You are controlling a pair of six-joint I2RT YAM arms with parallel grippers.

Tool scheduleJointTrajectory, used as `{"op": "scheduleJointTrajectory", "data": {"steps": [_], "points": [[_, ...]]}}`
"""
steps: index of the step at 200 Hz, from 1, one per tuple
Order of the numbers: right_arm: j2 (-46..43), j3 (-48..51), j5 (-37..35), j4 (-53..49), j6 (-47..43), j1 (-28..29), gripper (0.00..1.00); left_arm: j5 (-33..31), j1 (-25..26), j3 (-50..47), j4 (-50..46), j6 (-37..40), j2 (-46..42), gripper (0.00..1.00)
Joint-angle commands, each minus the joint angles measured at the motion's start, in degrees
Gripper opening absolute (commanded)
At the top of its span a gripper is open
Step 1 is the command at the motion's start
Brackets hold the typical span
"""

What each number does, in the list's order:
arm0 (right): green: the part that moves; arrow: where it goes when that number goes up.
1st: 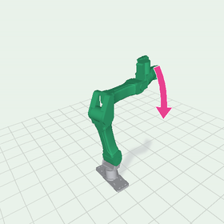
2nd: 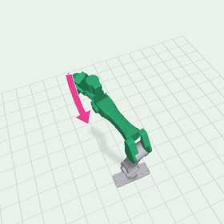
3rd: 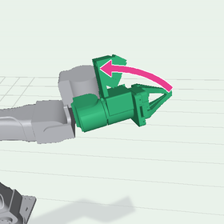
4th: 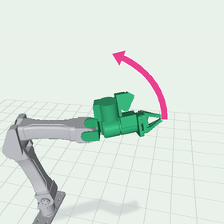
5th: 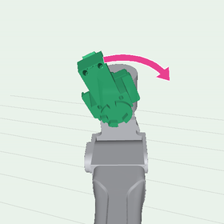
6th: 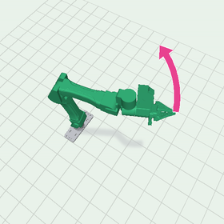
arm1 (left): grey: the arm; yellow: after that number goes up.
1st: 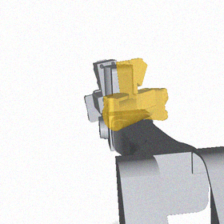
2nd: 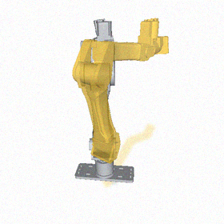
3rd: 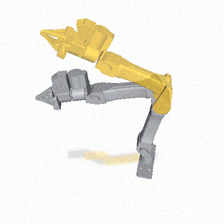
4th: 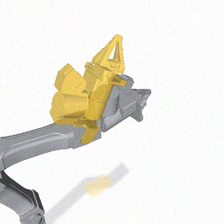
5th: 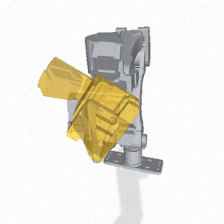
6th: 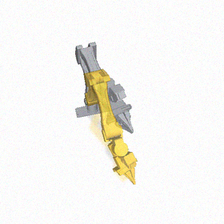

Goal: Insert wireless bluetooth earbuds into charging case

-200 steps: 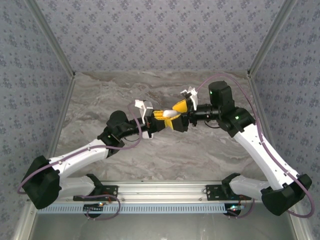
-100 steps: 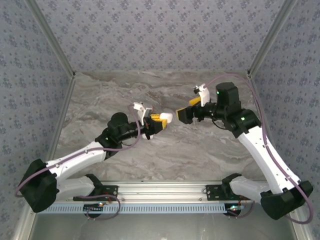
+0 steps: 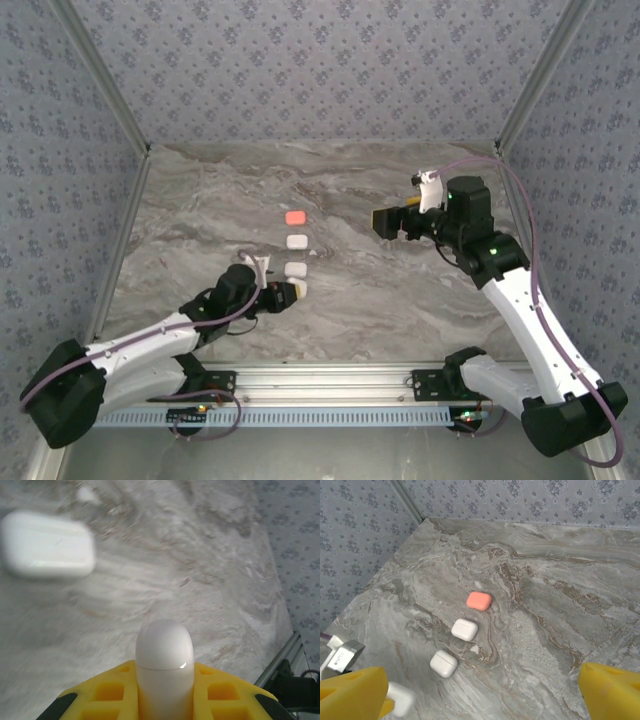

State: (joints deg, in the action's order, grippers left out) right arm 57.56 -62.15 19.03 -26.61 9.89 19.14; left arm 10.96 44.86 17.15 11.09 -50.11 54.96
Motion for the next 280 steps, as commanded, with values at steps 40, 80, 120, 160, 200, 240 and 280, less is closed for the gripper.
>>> {"op": "scheduleJointTrajectory", "data": {"steps": [40,80,120,160,200,240,280], "points": [[0.9,0.3,0.5,1.5,1.0,-0.4,1.00,2.0,-4.0,-0.1,-2.9,-7.6,1.6,0.00],[1.0,0.4,0.6,1.3,0.8,-0.5,1.00,7.2,-4.8,3.0,1.6,-6.5,10.2,0.00],[0.9,0.3,0.6,0.1,0.0,-0.7,1.00,8.1,-4.8,3.8,5.4,-7.0,15.0,0.00],[0.9,1.0,0.8,0.1,-0.1,-1.0,1.00,8.0,-4.7,4.2,4.0,-7.9,17.4,0.10],[0.8,0.7,0.5,-0.8,-0.4,-1.3,1.00,6.3,-4.7,6.2,-2.5,-6.7,18.1,0.44],[0.1,0.4,-1.4,-3.0,-0.6,-1.9,1.00,0.2,-4.7,8.8,-13.3,-3.7,14.9,0.65],[-0.8,0.6,-5.1,-4.9,0.0,-3.1,1.00,-6.4,-5.5,10.9,-20.8,-0.6,7.9,0.73]]}}
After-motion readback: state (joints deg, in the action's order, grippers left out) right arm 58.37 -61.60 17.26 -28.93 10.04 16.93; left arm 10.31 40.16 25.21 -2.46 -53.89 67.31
